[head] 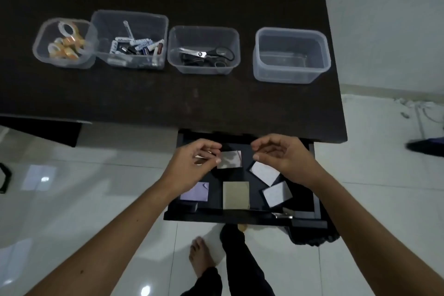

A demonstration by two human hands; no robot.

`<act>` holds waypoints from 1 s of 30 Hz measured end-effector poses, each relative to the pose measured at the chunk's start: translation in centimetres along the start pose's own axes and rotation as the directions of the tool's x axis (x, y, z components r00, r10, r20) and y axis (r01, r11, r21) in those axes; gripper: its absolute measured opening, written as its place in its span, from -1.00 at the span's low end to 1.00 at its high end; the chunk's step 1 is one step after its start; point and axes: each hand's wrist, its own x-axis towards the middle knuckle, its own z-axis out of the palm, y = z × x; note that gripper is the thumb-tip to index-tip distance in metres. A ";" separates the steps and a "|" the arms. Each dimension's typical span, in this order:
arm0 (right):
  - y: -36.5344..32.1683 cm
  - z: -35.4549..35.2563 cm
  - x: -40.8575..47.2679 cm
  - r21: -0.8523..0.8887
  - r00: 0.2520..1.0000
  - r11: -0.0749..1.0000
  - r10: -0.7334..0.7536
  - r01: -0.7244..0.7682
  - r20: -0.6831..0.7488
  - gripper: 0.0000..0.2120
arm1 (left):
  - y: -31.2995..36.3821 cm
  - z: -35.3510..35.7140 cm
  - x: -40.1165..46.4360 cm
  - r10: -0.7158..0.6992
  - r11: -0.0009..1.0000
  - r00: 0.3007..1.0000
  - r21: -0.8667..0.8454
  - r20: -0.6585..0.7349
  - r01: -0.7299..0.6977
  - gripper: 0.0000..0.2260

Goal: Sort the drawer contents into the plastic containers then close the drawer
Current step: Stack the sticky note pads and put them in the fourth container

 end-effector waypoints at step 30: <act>13.1 2.3 0.1 -0.332 0.972 0.924 0.126 -0.189 -0.200 -0.33 | -8.1 6.0 2.1 -0.036 0.829 0.928 0.529 0.370 -0.179 -0.44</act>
